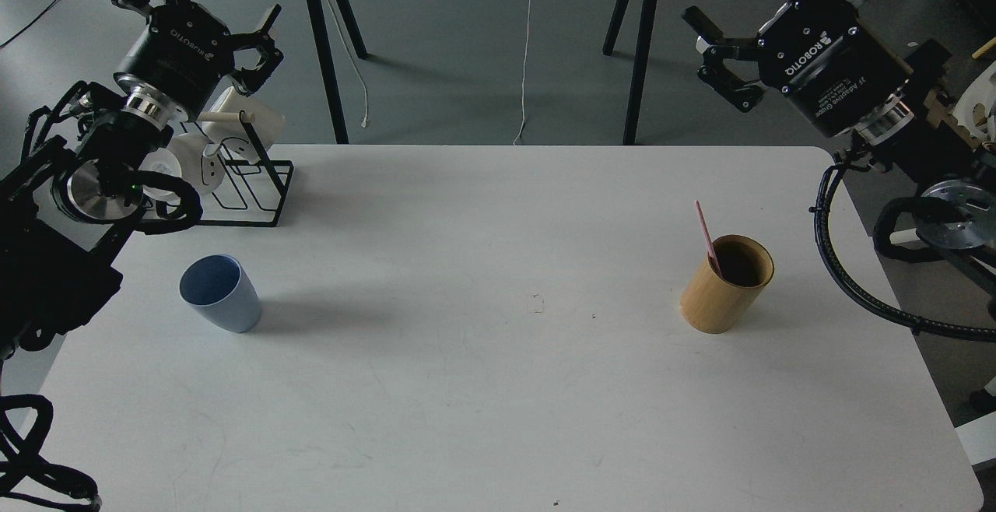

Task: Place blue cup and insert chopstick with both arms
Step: 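Move the left gripper down from the rack toward the table edge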

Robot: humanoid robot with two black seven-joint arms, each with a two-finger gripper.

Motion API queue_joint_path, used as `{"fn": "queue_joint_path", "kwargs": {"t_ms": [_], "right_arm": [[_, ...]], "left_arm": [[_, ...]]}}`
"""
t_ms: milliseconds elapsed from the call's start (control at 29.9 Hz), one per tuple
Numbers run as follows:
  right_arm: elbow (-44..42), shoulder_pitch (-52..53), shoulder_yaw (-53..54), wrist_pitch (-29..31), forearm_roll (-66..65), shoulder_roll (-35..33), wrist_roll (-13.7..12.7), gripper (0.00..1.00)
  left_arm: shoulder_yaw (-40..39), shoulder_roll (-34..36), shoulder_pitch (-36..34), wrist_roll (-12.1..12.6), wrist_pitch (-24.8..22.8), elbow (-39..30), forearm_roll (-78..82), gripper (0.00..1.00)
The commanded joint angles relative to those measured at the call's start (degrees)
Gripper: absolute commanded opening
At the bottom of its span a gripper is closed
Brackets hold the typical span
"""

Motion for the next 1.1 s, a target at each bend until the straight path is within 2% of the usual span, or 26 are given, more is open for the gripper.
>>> {"fn": "queue_joint_path", "kwargs": {"t_ms": [0,234,401,501,568,668,1069], "right_arm": [[-0.1,-0.2,0.2,0.0,-0.1,0.0,0.0,0.99],[-0.2,-0.6,0.2,0.0,-0.1,0.0,0.0,0.99],[-0.1,-0.8,0.3,0.0,-0.1,-0.1,0.0,0.99],[-0.1,-1.0,0.2,0.0,-0.1,0.0,0.0,0.99],[-0.1,-1.0,0.2,0.0,-0.1,0.1,0.0,0.99],[0.0,-1.0,0.2,0.0,-0.1,0.4,0.0,0.99],[-0.1,-0.9,0.2,0.0,-0.2,0.9,0.0,0.99]], "left_arm": [[-0.7,-0.2,0.0,-0.4,0.0,-0.1,-0.1,1.00],[-2.5,-0.2,-2.6,-0.8,0.0,0.0,-0.6,1.00],[-2.1,1.9,-4.7,0.0,0.0,0.3,0.0,1.00],[-2.5,3.7,-4.6,-1.0,0.0,0.3,0.0,1.00],[-3.0,4.0,-4.2,-3.7,0.0,0.4,0.0,1.00],[-3.9,4.1,-2.5,-15.8,0.0,0.5,0.2,1.00],[-2.2,0.1,-4.9,-15.8,0.0,-0.9,2.3,1.00]]}}
